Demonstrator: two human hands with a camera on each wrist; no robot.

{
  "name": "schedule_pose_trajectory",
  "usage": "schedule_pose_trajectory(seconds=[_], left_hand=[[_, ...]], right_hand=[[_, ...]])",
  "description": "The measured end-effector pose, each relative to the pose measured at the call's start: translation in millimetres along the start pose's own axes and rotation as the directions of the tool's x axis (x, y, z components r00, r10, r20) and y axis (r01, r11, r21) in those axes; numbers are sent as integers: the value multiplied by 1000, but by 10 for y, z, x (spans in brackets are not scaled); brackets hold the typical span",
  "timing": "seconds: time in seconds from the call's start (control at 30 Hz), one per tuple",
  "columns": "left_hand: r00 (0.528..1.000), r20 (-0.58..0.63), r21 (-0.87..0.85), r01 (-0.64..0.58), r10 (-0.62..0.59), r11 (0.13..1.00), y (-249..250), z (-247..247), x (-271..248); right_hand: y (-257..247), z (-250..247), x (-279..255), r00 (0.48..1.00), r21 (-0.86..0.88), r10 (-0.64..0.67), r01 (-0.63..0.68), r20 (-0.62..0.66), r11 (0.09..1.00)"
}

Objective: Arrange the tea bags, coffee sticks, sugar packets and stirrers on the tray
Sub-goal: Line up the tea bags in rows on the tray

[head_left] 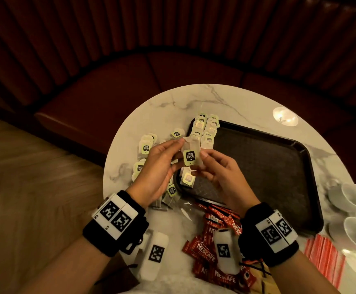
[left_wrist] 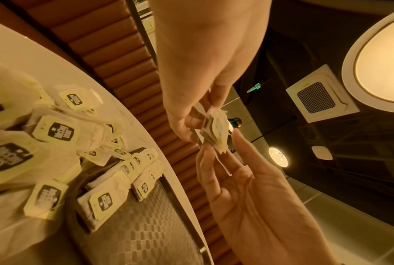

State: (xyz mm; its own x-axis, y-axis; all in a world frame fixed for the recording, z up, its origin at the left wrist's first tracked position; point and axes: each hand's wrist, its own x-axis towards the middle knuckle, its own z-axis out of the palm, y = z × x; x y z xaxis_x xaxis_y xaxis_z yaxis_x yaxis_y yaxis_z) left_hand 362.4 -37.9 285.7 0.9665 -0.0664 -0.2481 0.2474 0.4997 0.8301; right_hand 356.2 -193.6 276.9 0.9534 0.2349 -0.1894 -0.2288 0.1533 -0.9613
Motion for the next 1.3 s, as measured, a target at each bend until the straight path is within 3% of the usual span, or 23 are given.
schedule_pose_trajectory(seconds=[0.2, 0.43, 0.6, 0.7, 0.83, 1.03, 1.13, 1.23, 1.3], left_hand=[[1000, 2, 30, -25, 25, 999, 1, -17, 2], [999, -3, 109, -35, 36, 993, -33, -73, 37], [980, -188, 307, -3, 64, 952, -151, -325, 110], [962, -249, 435, 7, 113, 901, -222, -544, 98], [957, -226, 566, -25, 184, 824, -255, -752, -5], [961, -193, 813, 45, 197, 581, -351, -1096, -121], [974, -168, 827, 54, 155, 559, -396, -1265, -180], [976, -166, 843, 66, 143, 533, -399, -1443, -268], [973, -200, 852, 114, 116, 512, -385, -1535, -349]], right_hand=[[-13, 36, 17, 993, 155, 81, -68, -83, 986], [81, 42, 9, 998, -115, -26, 18, -63, 993], [199, -124, 126, 971, -104, 41, -67, -235, 992], [317, -320, 270, 924, -24, 145, -164, -353, 986], [533, -525, 535, 844, 44, 292, -306, -450, 951], [758, -643, 846, 831, -16, 333, -379, -445, 925], [792, -677, 892, 843, -175, 281, -395, -459, 902], [668, -665, 795, 879, -488, 156, -388, -450, 782], [559, -609, 672, 908, -606, 77, -336, -412, 721]])
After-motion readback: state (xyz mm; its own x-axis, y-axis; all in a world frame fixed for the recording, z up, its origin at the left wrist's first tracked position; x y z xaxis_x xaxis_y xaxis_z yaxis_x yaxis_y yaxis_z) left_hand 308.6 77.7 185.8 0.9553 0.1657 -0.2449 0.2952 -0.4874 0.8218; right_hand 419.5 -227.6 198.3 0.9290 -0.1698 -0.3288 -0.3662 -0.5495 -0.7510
